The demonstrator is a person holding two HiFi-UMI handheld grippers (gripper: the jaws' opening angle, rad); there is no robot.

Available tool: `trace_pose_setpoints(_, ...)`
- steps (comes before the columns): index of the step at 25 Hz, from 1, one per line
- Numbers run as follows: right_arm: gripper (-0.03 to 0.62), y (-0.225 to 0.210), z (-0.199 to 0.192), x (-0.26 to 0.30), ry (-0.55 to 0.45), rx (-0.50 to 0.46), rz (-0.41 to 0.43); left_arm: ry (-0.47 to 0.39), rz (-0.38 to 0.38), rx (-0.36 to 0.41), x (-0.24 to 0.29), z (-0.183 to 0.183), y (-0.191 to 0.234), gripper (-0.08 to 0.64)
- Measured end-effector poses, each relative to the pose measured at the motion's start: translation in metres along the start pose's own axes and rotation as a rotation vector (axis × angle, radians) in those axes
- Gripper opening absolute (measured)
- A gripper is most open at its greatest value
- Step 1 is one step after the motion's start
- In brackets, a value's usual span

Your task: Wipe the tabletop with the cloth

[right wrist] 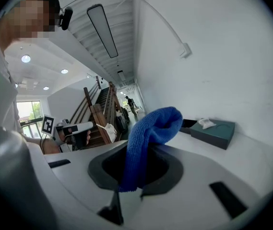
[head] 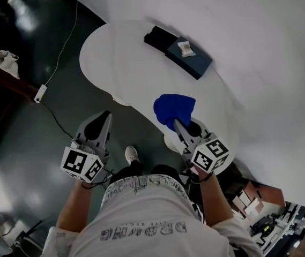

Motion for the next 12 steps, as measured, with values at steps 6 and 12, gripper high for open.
trace_pose_setpoints(6,0.061,-0.004,0.008,0.024,-0.002,0.004,-0.001,0.014,-0.007,-0.003,0.013,0.002,0.023,0.031)
trace_pose_setpoints(12,0.061,-0.017,0.014,0.044,0.006,0.009,-0.001,0.023,-0.007,-0.01,0.033,0.001,0.039,0.031)
Point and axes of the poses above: the fingertips, and each gripper's own axes: x forward along the fingers, y to its left, z out of its top, the point moved 1 cm from there along -x, backward along the fingers, and after that the axes turned 3 degrees about -z, right-handed, at the moved point
